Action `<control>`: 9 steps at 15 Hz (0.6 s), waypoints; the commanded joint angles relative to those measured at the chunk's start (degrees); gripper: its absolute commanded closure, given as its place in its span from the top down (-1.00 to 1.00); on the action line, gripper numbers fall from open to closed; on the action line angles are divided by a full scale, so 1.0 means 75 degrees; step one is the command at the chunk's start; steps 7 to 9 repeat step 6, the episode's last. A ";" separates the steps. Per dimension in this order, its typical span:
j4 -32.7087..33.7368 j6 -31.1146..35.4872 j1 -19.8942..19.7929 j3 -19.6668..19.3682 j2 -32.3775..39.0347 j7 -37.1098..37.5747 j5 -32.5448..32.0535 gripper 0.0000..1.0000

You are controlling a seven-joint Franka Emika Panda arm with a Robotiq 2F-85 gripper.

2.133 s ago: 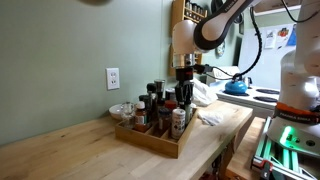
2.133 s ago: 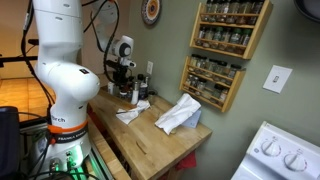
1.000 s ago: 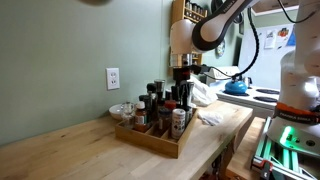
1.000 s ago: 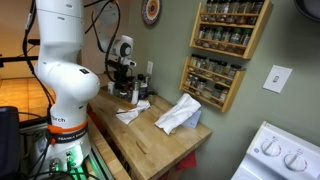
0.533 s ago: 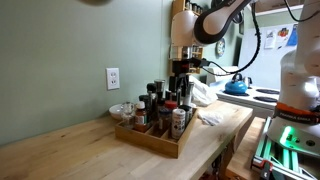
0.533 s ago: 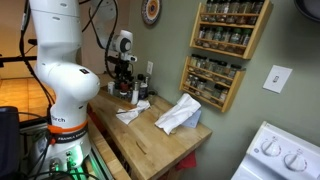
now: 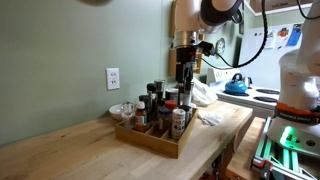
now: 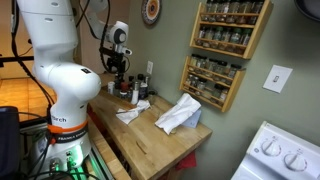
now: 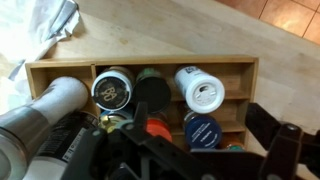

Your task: Move the white container in the first row of the wooden tray a little to the left, pick up the spice bottle from the table and put it in the first row of the wooden tray to the right of the white container

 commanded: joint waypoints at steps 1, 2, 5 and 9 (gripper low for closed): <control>0.0049 -0.0182 0.0019 0.0084 -0.0036 -0.0066 0.0056 1.00; 0.0077 -0.0271 0.0066 0.0130 -0.0055 -0.0079 0.0072 1.00; 0.0086 -0.0293 0.0103 0.0164 -0.0060 -0.0095 0.0075 1.00; 0.0086 -0.0296 0.0103 0.0163 -0.0060 -0.0100 0.0075 1.00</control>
